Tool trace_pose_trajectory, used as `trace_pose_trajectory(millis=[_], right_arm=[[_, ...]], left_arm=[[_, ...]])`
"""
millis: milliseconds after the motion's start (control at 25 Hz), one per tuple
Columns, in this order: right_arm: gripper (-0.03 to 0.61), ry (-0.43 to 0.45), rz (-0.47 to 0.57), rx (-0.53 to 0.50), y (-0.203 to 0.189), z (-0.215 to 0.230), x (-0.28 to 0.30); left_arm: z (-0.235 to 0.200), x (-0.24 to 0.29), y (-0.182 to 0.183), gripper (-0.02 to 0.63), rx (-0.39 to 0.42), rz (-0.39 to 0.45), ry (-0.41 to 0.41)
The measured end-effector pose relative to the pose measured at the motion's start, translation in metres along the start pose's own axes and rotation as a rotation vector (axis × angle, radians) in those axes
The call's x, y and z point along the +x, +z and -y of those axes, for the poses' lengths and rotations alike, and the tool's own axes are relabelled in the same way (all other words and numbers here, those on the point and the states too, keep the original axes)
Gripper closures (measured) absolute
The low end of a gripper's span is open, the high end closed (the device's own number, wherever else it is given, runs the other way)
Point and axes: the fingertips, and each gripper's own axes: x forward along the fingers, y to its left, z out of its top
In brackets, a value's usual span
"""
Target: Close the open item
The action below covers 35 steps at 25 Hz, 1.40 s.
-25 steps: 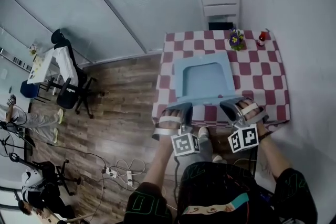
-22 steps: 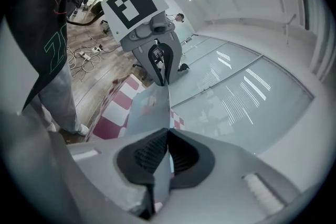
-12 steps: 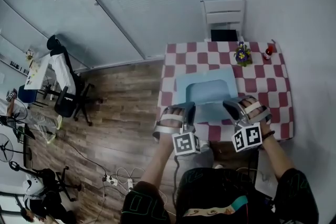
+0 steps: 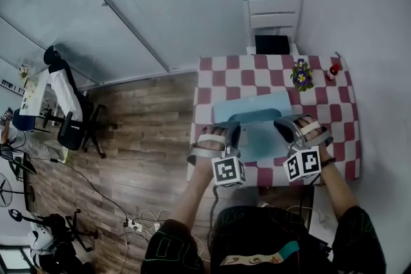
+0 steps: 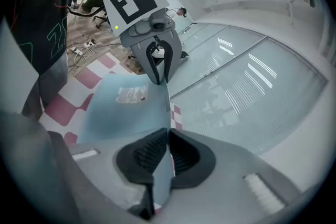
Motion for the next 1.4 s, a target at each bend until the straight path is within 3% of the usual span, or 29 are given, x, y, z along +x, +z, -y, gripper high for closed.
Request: trace_pose_trajectory(millis=[560, 960, 1400], right_arm=[[0.56, 0.08, -0.136, 0.028, -0.019, -0.002, 0.059], [0.553, 0.142, -0.156, 0.026, -0.045, -0.008, 0.093], [0.538, 0.28, -0.145, 0.065, -0.067, -0.017, 0.136]], left_arm=[[0.011, 0.066, -0.029, 0.543, -0.045, 0.091, -0.131], [0.018, 0.104, -0.036, 0.529, -0.058, 0.083, -0.199], [0.029, 0.146, -0.052, 0.505, -0.08, 0.037, -0.315]])
